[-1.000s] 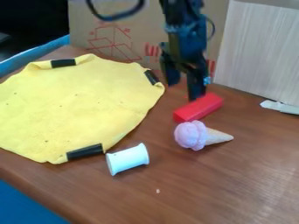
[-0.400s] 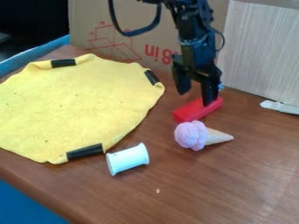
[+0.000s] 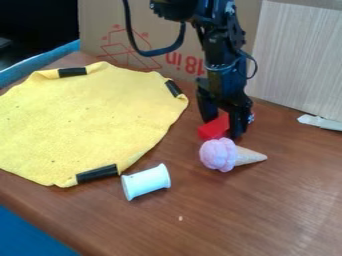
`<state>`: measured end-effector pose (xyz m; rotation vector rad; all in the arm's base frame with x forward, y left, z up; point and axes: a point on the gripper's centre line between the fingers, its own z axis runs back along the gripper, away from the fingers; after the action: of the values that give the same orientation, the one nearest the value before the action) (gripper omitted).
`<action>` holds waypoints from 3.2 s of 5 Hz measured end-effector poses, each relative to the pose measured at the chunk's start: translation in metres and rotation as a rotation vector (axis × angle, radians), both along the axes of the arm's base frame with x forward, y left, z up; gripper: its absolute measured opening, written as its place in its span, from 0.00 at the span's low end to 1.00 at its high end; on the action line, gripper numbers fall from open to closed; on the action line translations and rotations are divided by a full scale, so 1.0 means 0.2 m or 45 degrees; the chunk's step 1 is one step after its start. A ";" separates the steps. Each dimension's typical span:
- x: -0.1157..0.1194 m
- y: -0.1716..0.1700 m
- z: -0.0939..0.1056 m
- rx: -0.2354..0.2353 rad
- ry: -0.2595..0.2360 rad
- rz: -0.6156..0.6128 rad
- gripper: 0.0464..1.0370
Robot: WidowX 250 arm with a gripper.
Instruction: Put the red rectangle on the top right of the cloth
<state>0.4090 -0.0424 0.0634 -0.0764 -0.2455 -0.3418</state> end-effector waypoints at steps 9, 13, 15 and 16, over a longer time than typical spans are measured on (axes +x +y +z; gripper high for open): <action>0.06 0.71 0.28 -0.327 -0.003 0.672 0.51; 0.01 0.86 0.10 -0.358 0.058 1.130 0.51; -0.08 0.77 0.06 -0.343 0.073 1.102 0.56; -0.09 0.78 0.07 -0.335 0.080 1.072 0.85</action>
<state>0.3913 0.1144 0.0783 -0.2325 -0.2392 0.5317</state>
